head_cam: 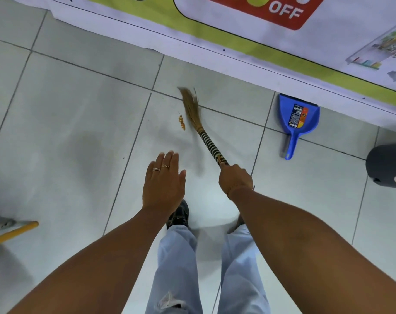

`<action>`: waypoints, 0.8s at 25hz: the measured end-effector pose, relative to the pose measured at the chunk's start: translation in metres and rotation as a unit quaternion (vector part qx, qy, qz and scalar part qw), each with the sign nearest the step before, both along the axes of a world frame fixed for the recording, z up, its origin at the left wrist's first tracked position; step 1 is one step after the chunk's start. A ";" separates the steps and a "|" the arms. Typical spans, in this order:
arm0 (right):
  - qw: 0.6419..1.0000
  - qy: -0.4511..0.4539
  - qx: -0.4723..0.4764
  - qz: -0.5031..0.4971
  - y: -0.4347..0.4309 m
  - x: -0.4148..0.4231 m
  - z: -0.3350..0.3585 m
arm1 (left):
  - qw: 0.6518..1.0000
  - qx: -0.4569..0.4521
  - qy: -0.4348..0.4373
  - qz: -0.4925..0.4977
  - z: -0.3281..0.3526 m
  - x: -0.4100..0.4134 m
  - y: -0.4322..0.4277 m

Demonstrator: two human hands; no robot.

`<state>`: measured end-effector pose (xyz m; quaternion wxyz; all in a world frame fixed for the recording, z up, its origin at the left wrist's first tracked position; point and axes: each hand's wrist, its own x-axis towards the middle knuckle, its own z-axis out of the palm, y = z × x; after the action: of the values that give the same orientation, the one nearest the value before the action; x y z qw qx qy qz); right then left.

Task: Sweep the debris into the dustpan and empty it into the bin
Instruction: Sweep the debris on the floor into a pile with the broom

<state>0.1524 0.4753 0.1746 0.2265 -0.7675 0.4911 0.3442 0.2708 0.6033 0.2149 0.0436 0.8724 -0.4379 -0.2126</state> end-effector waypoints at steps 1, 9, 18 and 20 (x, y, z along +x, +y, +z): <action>1.000 0.003 -0.003 0.011 -0.003 -0.002 -0.002 | 1.000 0.002 -0.002 -0.005 0.000 -0.001 0.001; 0.996 0.023 -0.010 0.085 -0.009 -0.085 0.053 | 0.999 0.005 -0.013 -0.045 0.032 -0.001 -0.015; 0.978 -0.042 -0.042 -0.200 -0.014 -0.125 0.081 | 0.984 -0.055 -0.044 -0.166 0.074 -0.050 -0.123; 0.967 -0.053 -0.034 -0.247 -0.039 -0.154 0.079 | 0.978 -0.044 -0.053 -0.198 0.073 -0.073 -0.154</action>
<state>-0.0016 0.4367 0.2536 0.3036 -0.6464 0.6647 0.2195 0.1979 0.4494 0.2876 0.0154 0.7757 -0.6125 -0.1514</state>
